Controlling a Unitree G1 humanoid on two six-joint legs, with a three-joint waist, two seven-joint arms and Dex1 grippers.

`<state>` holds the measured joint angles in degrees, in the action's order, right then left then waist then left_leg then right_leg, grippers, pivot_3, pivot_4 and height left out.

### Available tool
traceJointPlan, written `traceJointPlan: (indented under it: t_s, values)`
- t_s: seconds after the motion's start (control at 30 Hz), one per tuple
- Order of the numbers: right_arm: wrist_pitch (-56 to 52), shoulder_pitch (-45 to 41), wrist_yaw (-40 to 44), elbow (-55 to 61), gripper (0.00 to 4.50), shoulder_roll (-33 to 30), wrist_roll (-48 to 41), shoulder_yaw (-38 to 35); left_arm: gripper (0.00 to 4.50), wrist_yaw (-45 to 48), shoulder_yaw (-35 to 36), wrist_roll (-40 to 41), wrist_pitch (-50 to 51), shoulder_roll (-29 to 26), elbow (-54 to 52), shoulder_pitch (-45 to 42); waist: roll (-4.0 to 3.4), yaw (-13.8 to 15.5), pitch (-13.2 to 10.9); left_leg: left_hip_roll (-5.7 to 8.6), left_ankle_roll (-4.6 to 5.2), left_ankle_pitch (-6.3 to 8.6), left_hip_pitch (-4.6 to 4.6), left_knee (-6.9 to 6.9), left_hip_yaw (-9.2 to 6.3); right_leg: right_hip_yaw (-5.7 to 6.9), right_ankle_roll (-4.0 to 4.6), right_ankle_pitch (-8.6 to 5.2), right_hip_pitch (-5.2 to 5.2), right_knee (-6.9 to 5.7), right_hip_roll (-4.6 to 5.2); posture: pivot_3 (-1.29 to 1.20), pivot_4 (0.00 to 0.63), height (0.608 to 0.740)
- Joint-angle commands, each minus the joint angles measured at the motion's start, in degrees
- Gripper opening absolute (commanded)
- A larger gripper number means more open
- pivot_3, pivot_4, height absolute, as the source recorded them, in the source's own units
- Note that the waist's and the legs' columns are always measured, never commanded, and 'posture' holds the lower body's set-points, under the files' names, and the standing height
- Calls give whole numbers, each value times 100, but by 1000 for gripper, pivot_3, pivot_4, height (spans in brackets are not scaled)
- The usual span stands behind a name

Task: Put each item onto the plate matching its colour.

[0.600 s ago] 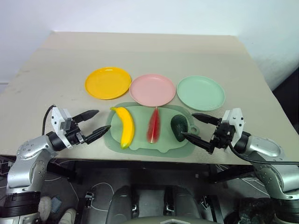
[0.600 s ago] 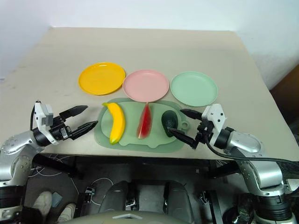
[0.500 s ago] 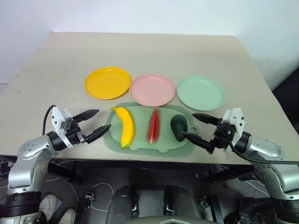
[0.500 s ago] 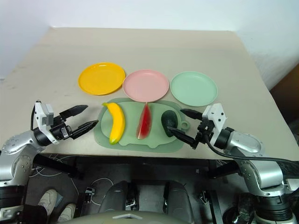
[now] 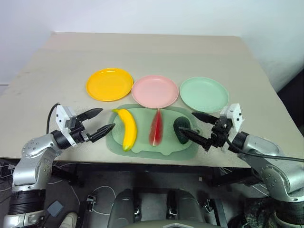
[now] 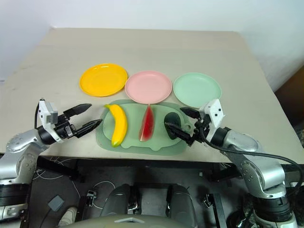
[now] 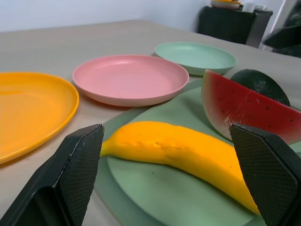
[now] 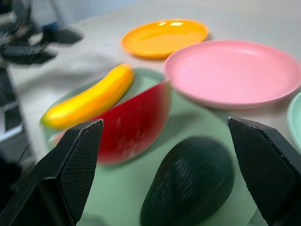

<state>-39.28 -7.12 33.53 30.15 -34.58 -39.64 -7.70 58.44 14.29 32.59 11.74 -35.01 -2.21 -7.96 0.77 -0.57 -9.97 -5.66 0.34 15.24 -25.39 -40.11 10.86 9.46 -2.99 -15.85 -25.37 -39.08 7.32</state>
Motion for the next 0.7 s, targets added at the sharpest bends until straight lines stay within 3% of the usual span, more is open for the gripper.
traceJointPlan:
  t_s: [0.03, 0.33, 0.7]
  values:
    - [-283, -72, -417, 68, 4500, 18, 52, -100, 4466, -86, 18, -16, -74, 30, -112, -119, 0, -3, 0, 1, -1, -1, -1, 0, 0, 0, 0, 0, -1, 0, 0, 0, 150, 695]
    - [-1132, -393, -956, 78, 4500, 285, -441, 3, 4466, -94, 219, 132, 56, -98, -153, -52, 0, -14, 0, -1, 0, 0, -1, 1, 1, 0, 0, 0, -2, 0, -1, 0, 150, 695]
    - [-1169, -657, -1107, -380, 4500, 536, -45, 380, 4466, -249, 163, 110, 10, -12, -291, 61, 0, -16, 0, 0, -2, -1, -1, 1, 1, 0, 0, 0, -2, 0, -1, 0, 150, 695]
